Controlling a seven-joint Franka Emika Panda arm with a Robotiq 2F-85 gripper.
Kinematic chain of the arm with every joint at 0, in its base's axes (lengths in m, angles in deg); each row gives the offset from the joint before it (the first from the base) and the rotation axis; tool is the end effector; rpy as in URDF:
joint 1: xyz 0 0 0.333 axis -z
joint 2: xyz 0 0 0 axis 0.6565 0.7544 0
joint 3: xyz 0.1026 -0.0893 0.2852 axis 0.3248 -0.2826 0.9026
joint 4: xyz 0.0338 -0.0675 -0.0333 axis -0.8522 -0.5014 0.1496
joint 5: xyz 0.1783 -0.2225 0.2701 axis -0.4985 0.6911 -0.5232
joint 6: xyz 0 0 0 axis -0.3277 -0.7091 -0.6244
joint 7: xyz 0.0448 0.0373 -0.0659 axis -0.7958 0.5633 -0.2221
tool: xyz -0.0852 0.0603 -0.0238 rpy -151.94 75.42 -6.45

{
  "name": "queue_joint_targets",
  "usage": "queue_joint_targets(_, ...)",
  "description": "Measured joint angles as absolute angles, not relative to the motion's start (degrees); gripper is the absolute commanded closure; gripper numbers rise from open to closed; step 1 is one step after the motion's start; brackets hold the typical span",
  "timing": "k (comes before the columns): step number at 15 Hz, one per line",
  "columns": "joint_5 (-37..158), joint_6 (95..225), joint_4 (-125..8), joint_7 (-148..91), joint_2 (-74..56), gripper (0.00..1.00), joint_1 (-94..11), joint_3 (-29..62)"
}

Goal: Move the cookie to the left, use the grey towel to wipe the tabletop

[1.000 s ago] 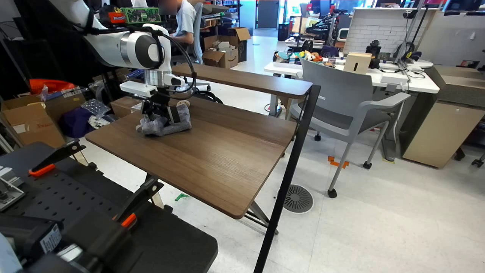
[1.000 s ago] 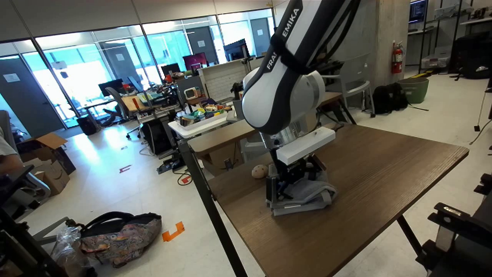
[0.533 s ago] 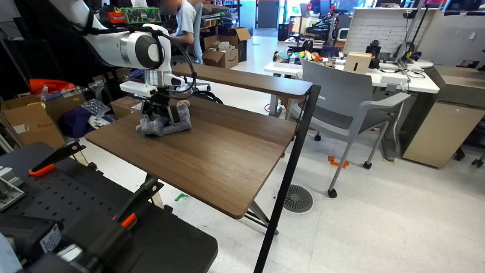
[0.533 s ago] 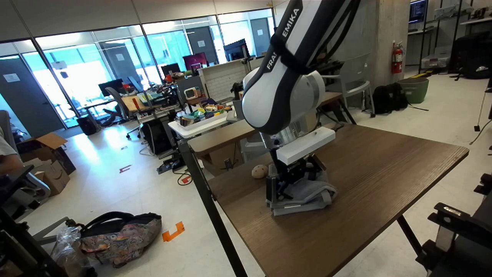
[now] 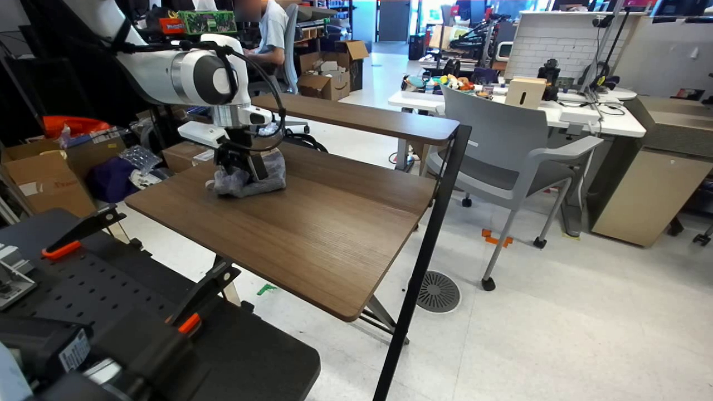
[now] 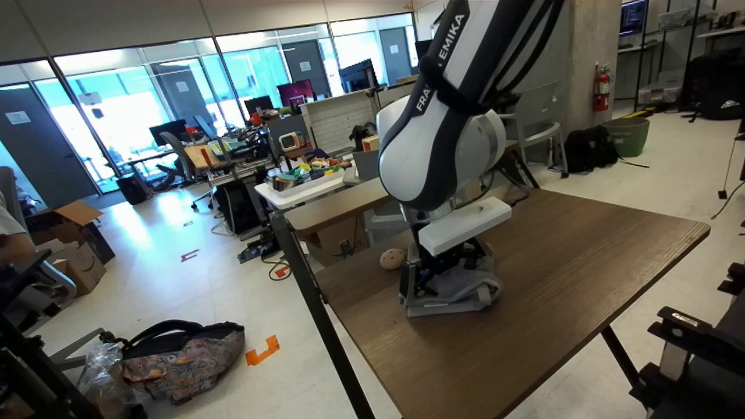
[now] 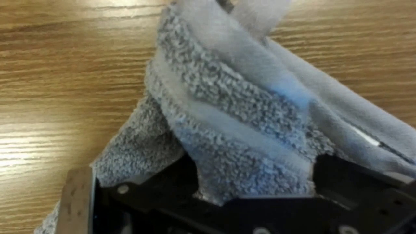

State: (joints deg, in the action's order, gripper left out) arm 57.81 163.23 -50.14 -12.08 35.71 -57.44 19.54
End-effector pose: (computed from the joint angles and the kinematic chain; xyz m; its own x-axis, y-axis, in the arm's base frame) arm 0.6509 0.1829 0.0264 0.9900 -0.0786 -0.1175 -0.0715 -0.9954 0.0638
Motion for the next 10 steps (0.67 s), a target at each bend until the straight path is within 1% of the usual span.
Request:
queue_joint_targets(6,53.99,175.31,-59.67,-10.74,32.13,0.00,-53.91,19.20)
queue_joint_targets(10,50.28,176.85,-63.02,-9.99,30.61,0.00,-48.66,17.78)
